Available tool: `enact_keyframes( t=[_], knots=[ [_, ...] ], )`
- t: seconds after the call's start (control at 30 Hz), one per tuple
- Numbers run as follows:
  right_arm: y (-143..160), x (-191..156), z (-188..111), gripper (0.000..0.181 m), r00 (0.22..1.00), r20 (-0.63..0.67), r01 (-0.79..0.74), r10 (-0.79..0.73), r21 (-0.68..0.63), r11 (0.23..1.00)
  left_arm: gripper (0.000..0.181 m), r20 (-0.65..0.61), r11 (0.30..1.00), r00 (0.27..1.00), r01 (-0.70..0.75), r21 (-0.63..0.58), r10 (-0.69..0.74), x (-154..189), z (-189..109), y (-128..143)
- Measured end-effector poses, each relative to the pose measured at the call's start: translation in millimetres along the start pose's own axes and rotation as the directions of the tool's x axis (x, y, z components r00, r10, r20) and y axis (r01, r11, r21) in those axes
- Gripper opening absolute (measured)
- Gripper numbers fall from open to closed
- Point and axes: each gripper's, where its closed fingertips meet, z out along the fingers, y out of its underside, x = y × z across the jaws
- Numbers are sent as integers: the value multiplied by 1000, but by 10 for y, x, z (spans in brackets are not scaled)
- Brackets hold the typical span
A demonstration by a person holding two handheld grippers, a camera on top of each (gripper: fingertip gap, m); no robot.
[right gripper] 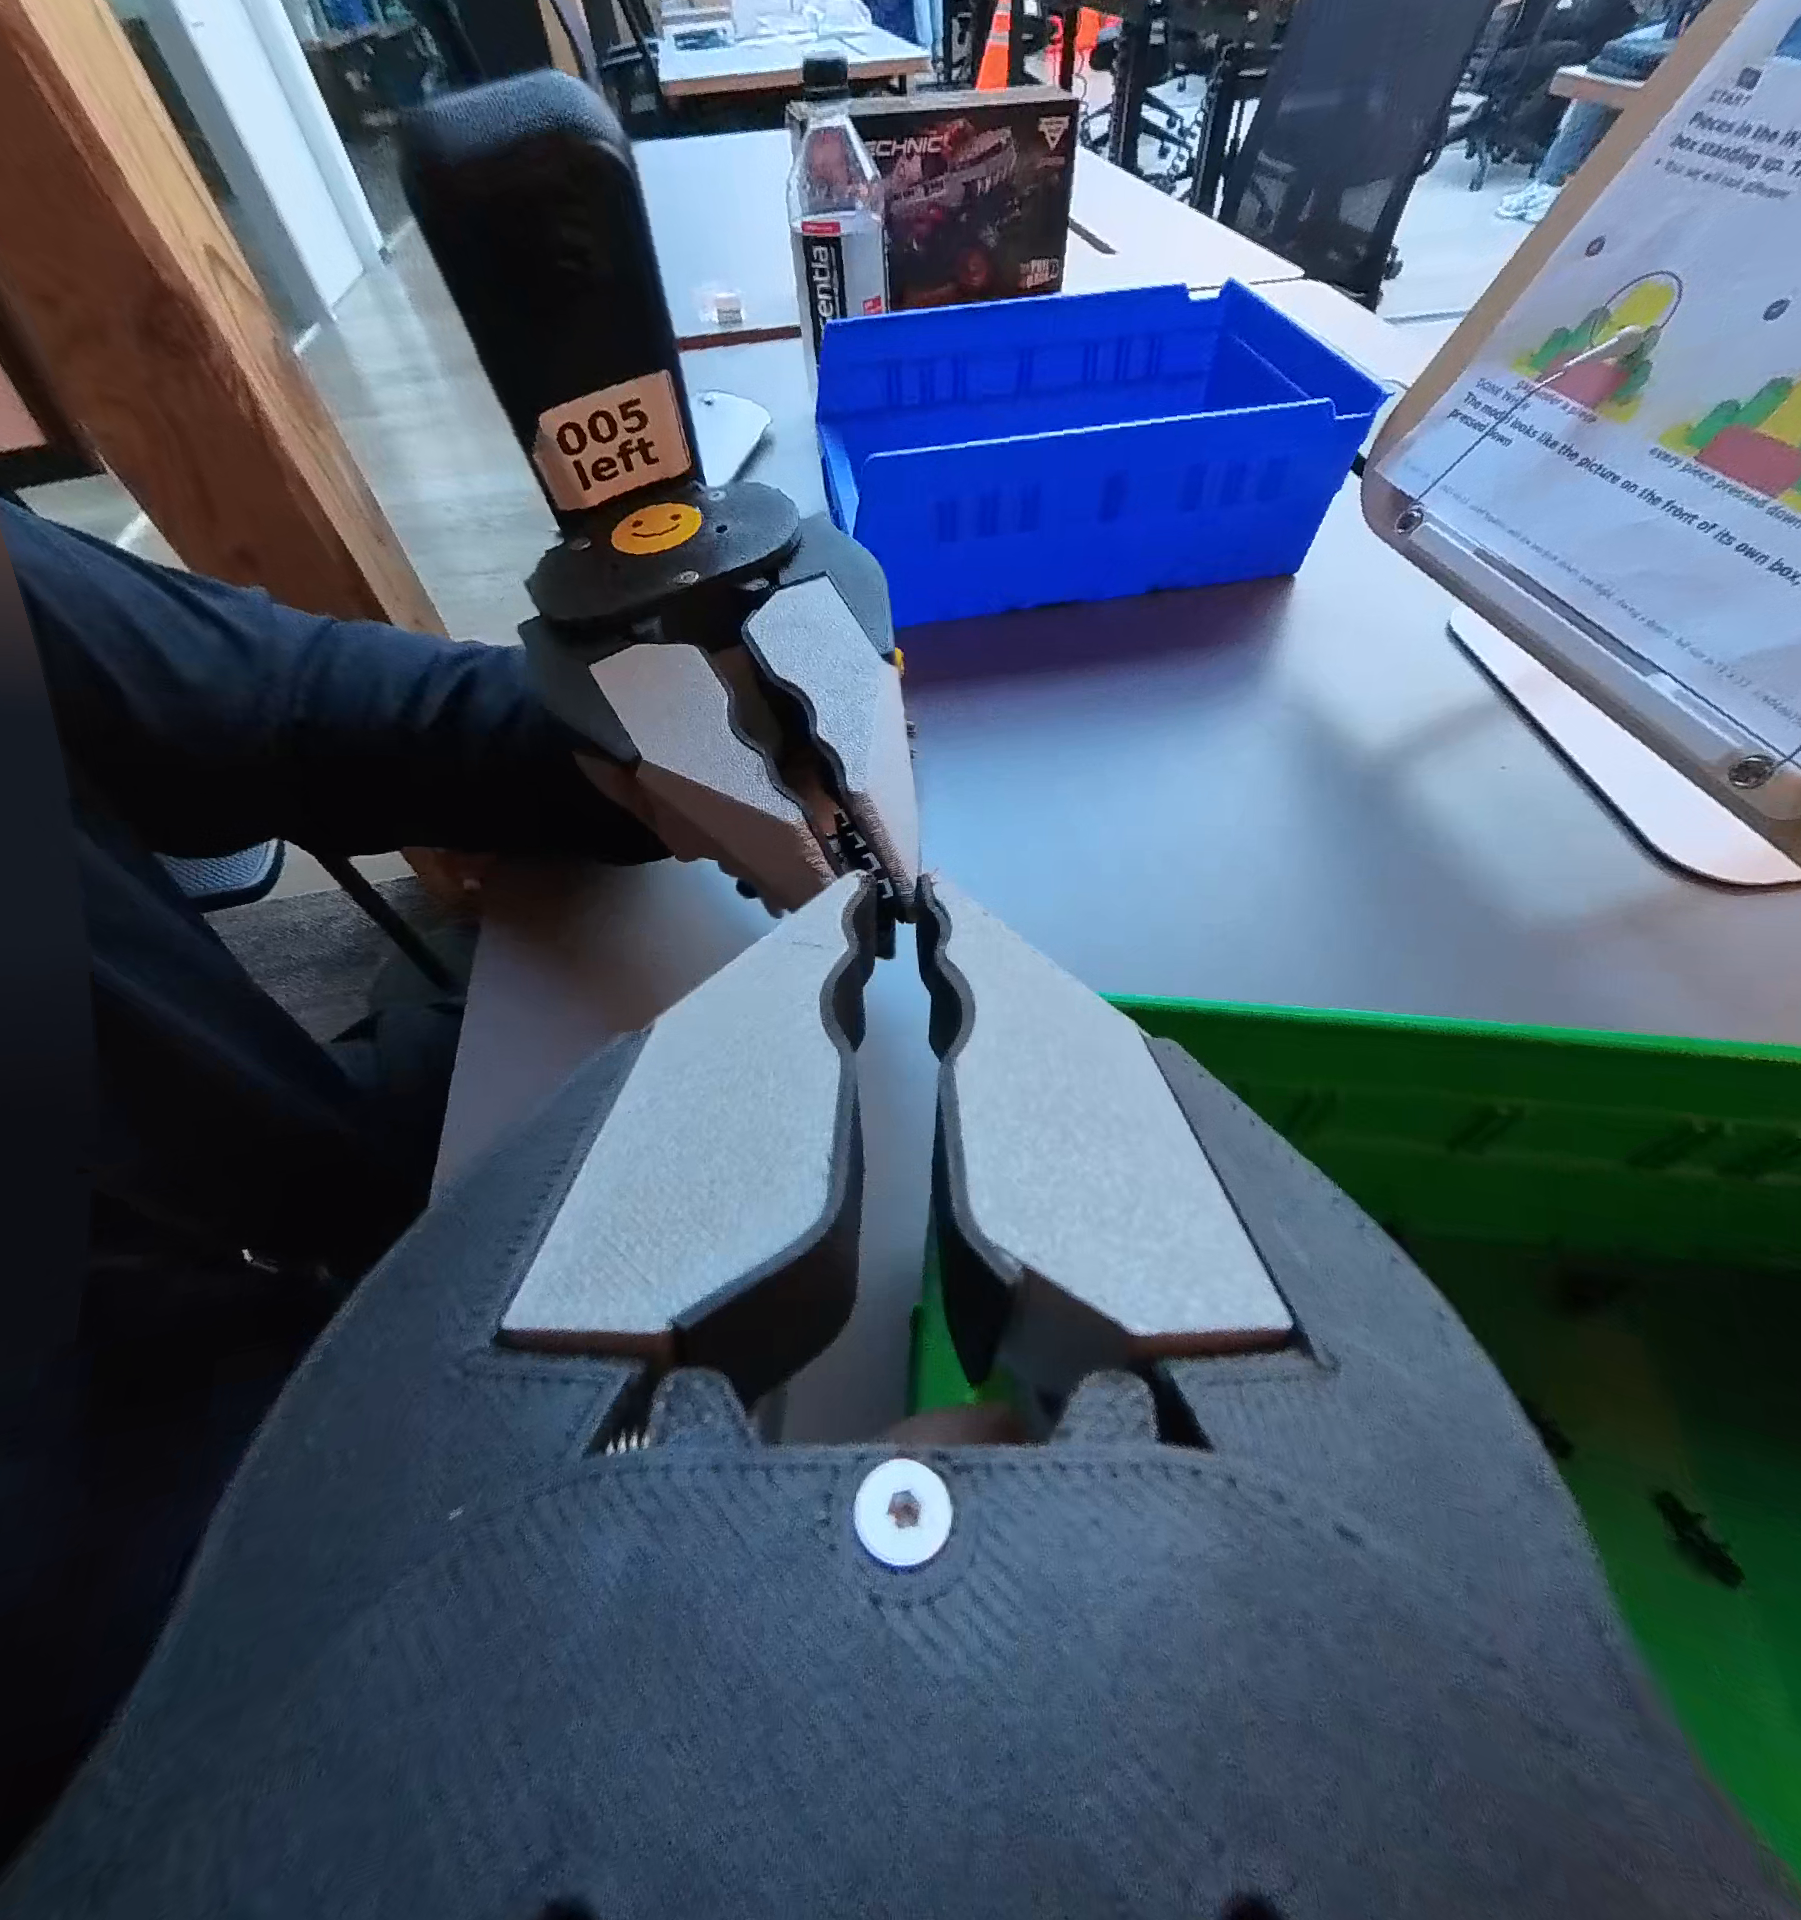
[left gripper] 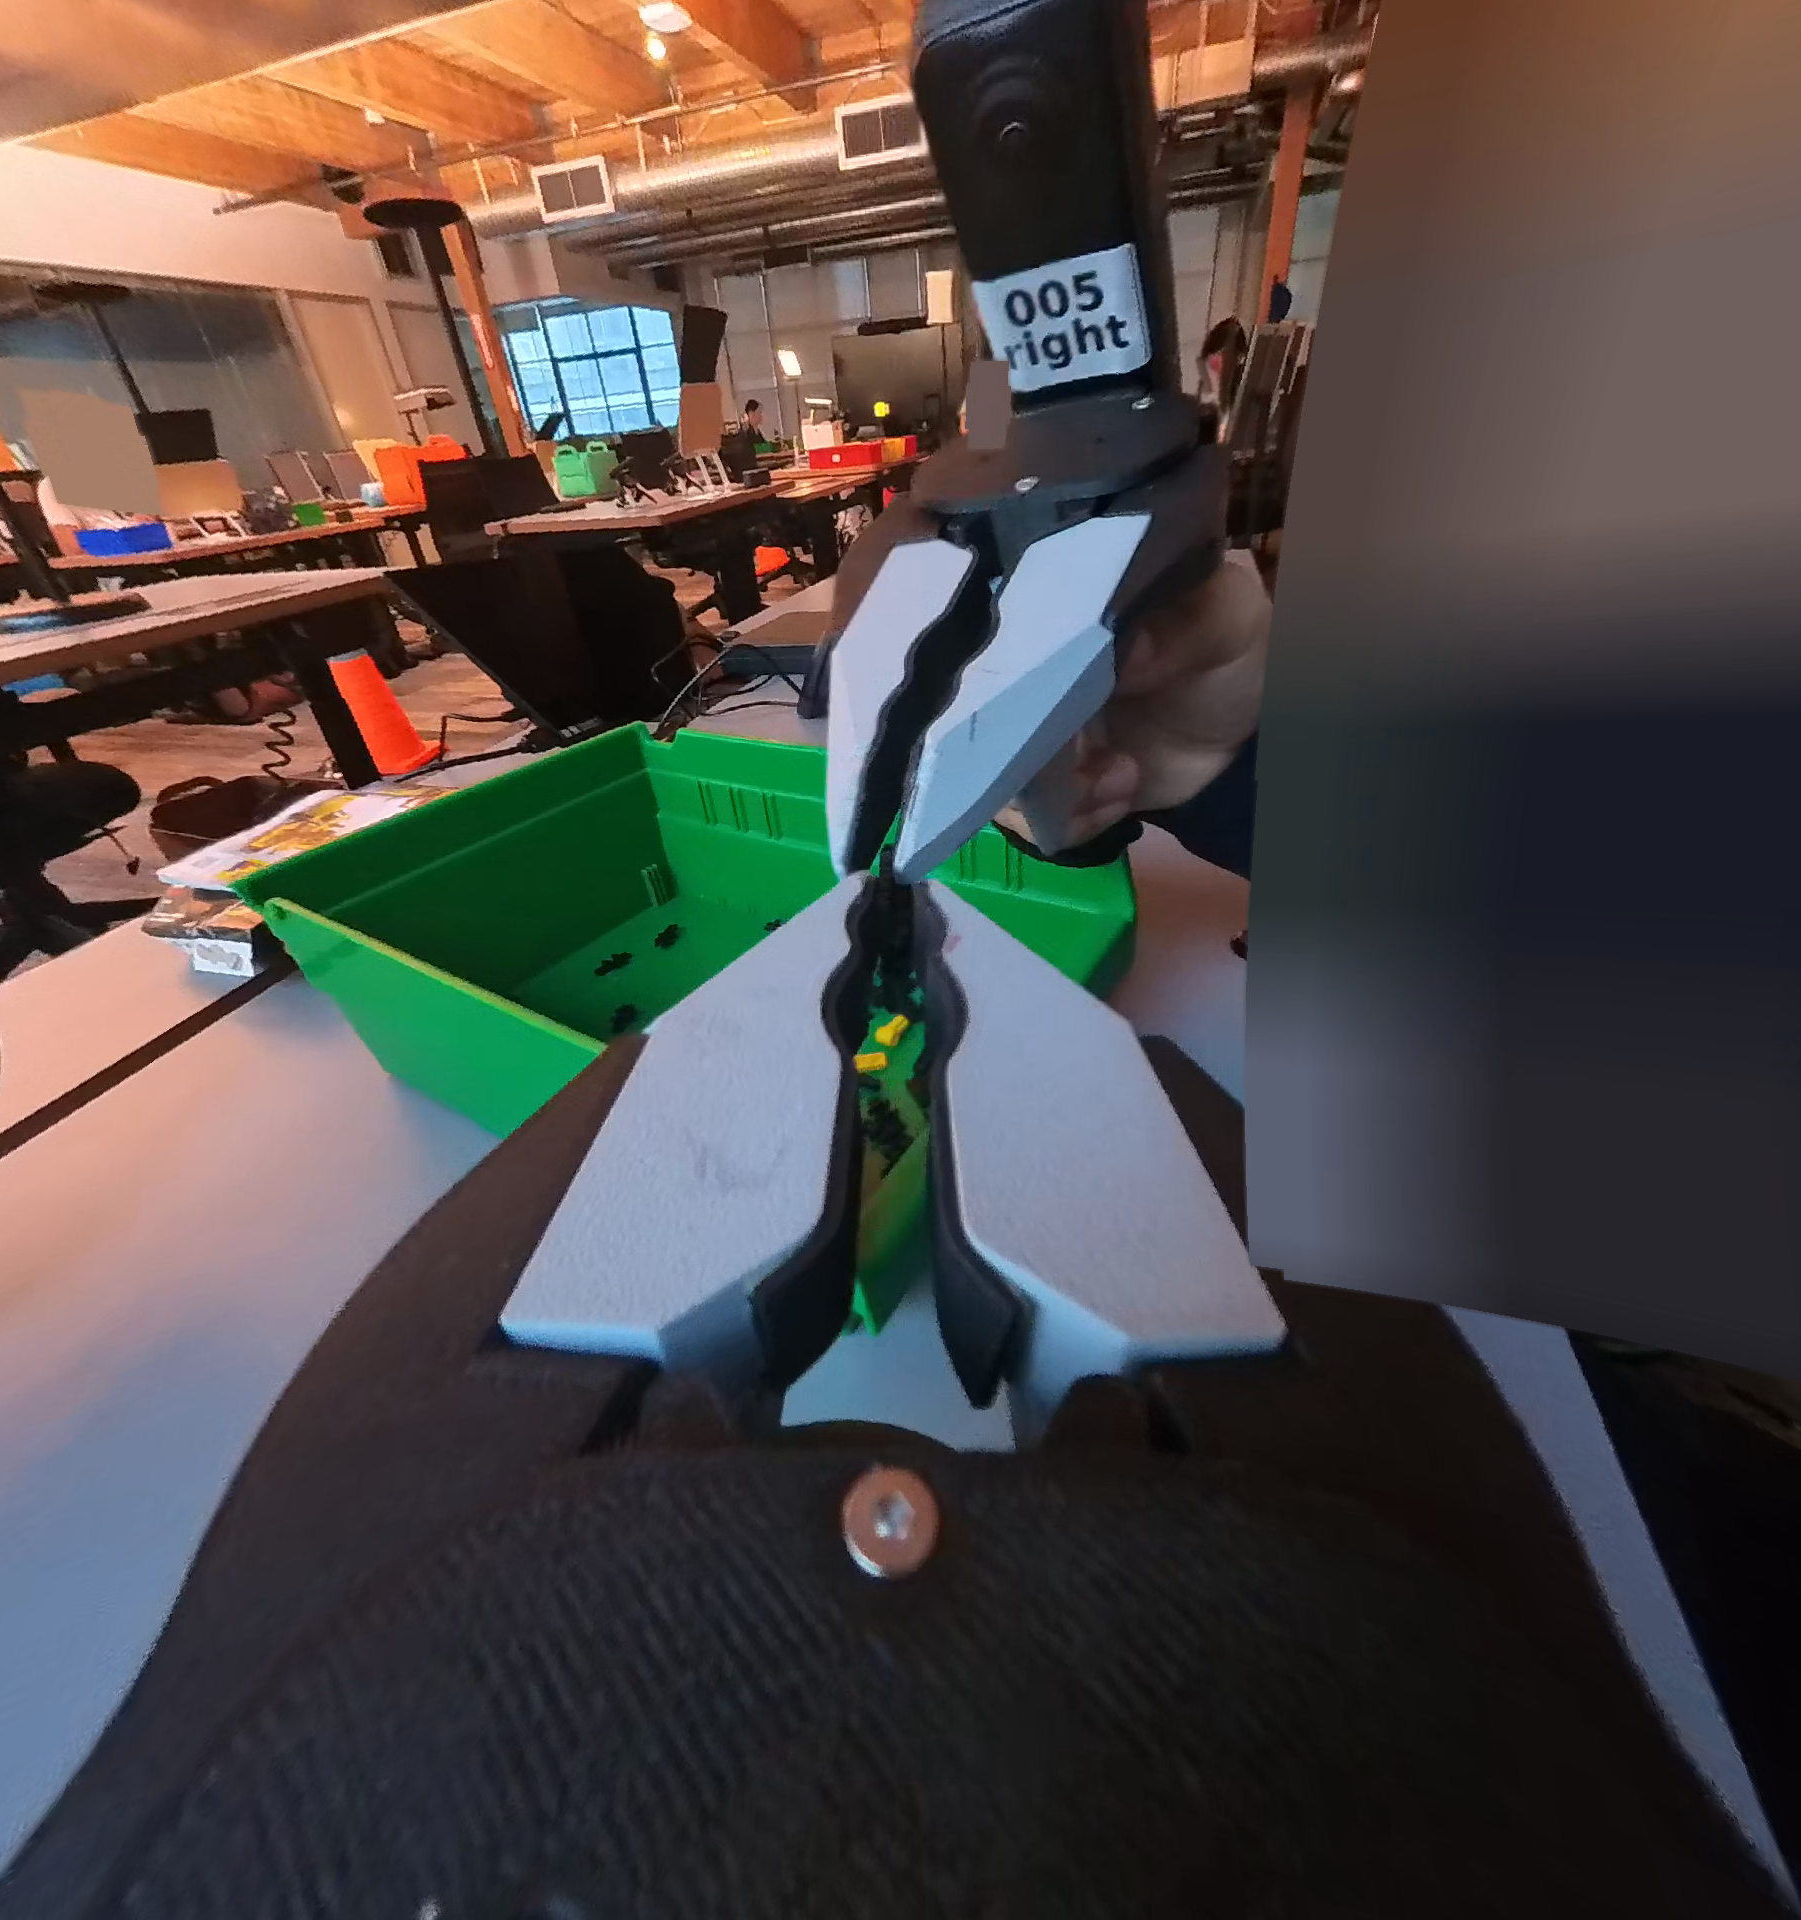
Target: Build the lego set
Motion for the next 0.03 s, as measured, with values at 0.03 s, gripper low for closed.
enact_keyframes(
  t=[0.03],
  knots=[
    [-4, 1, -5, 3, 1000, -7, 12, -12, -1, 1000, 2, -1, 1000, 1000, 1, 3, -1, 1, -1, -6]
  ],
)
